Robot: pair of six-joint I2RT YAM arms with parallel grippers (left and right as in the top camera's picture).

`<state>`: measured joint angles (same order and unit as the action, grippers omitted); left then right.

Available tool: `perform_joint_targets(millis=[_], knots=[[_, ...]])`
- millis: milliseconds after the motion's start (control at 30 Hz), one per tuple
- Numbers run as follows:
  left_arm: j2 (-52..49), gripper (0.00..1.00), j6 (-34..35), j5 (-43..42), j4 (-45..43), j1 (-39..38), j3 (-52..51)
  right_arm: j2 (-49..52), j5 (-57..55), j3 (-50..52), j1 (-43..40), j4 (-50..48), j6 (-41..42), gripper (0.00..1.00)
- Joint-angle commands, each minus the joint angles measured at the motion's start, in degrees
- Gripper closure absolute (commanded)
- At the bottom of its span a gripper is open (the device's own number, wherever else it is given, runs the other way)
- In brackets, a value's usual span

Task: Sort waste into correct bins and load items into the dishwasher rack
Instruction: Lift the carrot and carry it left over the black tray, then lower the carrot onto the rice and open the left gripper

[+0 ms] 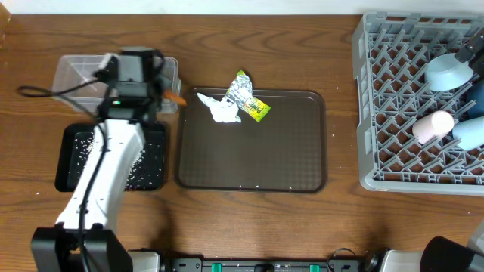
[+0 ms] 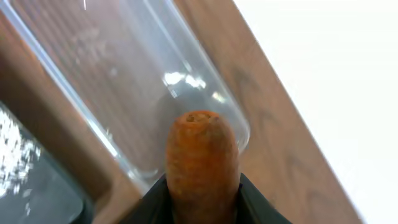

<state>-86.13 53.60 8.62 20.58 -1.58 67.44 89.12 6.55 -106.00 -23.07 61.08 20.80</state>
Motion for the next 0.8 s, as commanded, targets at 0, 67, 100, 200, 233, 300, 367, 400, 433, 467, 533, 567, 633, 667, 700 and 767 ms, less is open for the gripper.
perform_joint_targets(millis=[0, 67, 100, 200, 233, 300, 367, 400, 433, 467, 533, 567, 633, 667, 700, 767], knots=[[0.0, 0.71, -1.7, -1.7, -0.6, 3.2, 0.1, -0.1, -0.5, 0.1, 0.2, 0.1, -0.7, 0.01], [0.0, 0.71, -1.7, -1.0, 0.1, 5.5, 0.1, -0.1, -0.5, 0.1, 0.2, 0.1, -0.7, 0.01], [0.0, 0.71, -1.7, -0.6, 1.0, 7.0, 0.1, -0.1, -0.5, 0.1, 0.2, 0.1, -0.7, 0.01], [0.2, 0.71, -1.6, -0.5, 5.1, 11.8, 0.1, -0.1, -0.5, 0.1, 0.2, 0.1, -0.7, 0.01], [0.3, 0.71, -1.6, -0.5, 7.2, 13.5, 0.1, -0.1, -0.5, 0.1, 0.2, 0.1, -0.7, 0.01], [0.4, 0.71, -1.0, -0.5, 11.7, 16.8, 0.1, -0.1, -0.5, 0.1, 0.2, 0.1, -0.7, 0.01], [0.3, 0.71, -0.8, -0.5, 15.9, 19.6, 0.1, -0.1, -0.5, 0.1, 0.2, 0.1, -0.7, 0.01], [0.2, 0.71, -0.8, -0.4, 17.7, 20.9, 0.0, -0.1, -0.5, 0.1, 0.2, 0.1, -0.7, 0.01], [0.1, 0.71, -0.8, -0.2, 19.3, 22.3, 0.0, -0.1, -0.5, 0.1, 0.2, 0.1, -0.7, 0.01], [0.0, 0.71, -0.8, 0.2, 20.3, 23.1, -0.2, -0.1, -0.5, 0.1, 0.2, 0.1, -0.7, 0.01], [-0.5, 0.71, -0.8, 1.7, 21.8, 24.7, -0.8, -0.1, -0.5, 0.1, 0.2, 0.1, -0.7, 0.01], [-0.9, 0.71, -0.8, 2.0, 21.8, 25.3, -1.3, -0.1, -0.5, 0.1, 0.2, 0.1, -0.7, 0.01], [-2.1, 0.71, 0.8, 1.9, 21.8, 26.0, -2.7, -0.1, -0.5, 0.1, 0.2, 0.1, -0.7, 0.01], [-2.6, 0.71, 1.2, 1.9, 21.8, 26.1, -3.2, -0.1, -0.5, 0.1, 0.2, 0.1, -0.7, 0.01], [-3.4, 0.71, 1.2, 1.9, 21.8, 26.1, -3.8, -0.1, -0.5, 0.1, 0.2, 0.1, -0.7, 0.01], [-5.0, 0.71, 1.2, 1.9, 21.8, 26.1, -4.6, -0.1, -0.5, 0.1, 0.2, 0.1, -0.7, 0.01]])
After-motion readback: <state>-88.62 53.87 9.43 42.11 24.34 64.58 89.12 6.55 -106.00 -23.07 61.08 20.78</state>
